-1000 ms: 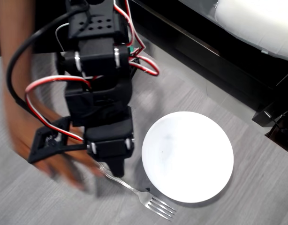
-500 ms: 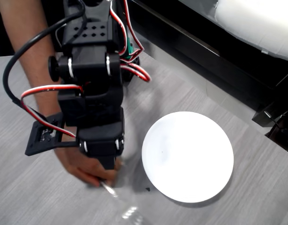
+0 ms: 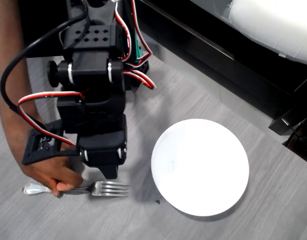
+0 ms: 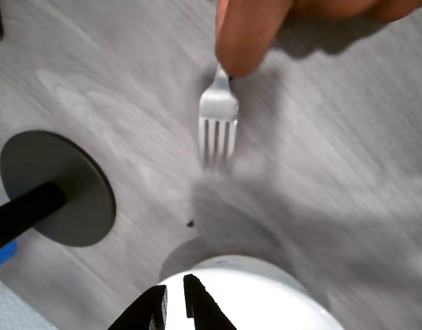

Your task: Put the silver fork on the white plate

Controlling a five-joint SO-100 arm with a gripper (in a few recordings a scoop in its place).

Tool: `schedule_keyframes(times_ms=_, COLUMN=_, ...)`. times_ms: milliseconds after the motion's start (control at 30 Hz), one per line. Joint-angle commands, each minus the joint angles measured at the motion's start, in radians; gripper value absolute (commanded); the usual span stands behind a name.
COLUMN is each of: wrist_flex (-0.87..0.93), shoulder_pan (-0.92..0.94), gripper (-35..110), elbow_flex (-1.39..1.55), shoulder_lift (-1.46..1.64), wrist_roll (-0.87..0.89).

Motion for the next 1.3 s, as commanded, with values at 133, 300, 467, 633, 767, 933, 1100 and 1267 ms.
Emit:
schedule_keyframes(times_ms=133, wrist_flex=-0.186, shoulder_pan=0.101, gripper=0, elbow_flex=0.101, shoulder_lift=0.02, wrist_roll=-0.074)
schedule_keyframes(times_ms=300, wrist_flex=-0.255, shoulder_pan=0.15, gripper=0, elbow_flex=0.1, shoulder_lift=-0.17, wrist_roll=-0.124)
schedule_keyframes(times_ms=467, wrist_flex=-0.241, shoulder_pan=0.16, gripper=12, elbow_flex=0.097, shoulder_lift=-0.33, wrist_roll=-0.155)
schedule_keyframes(times_ms=633, wrist_flex=-0.241, shoulder_pan=0.172, gripper=19, elbow_flex=0.097, shoulder_lift=-0.417, wrist_roll=-0.167)
schedule_keyframes(times_ms=767, wrist_flex=-0.258, shoulder_pan=0.172, gripper=21, elbow_flex=0.097, shoulder_lift=-0.453, wrist_roll=-0.189)
schedule_keyframes(times_ms=933, wrist_flex=-0.291, shoulder_pan=0.166, gripper=21, elbow_flex=0.094, shoulder_lift=-0.471, wrist_roll=-0.193)
schedule_keyframes(times_ms=1100, wrist_flex=-0.301, shoulder_pan=0.166, gripper=18, elbow_flex=0.072, shoulder_lift=-0.506, wrist_roll=-0.193)
schedule_keyframes(times_ms=1267, wrist_flex=-0.296, shoulder_pan=0.183, gripper=7, elbow_flex=0.023, shoulder_lift=-0.574, wrist_roll=-0.193)
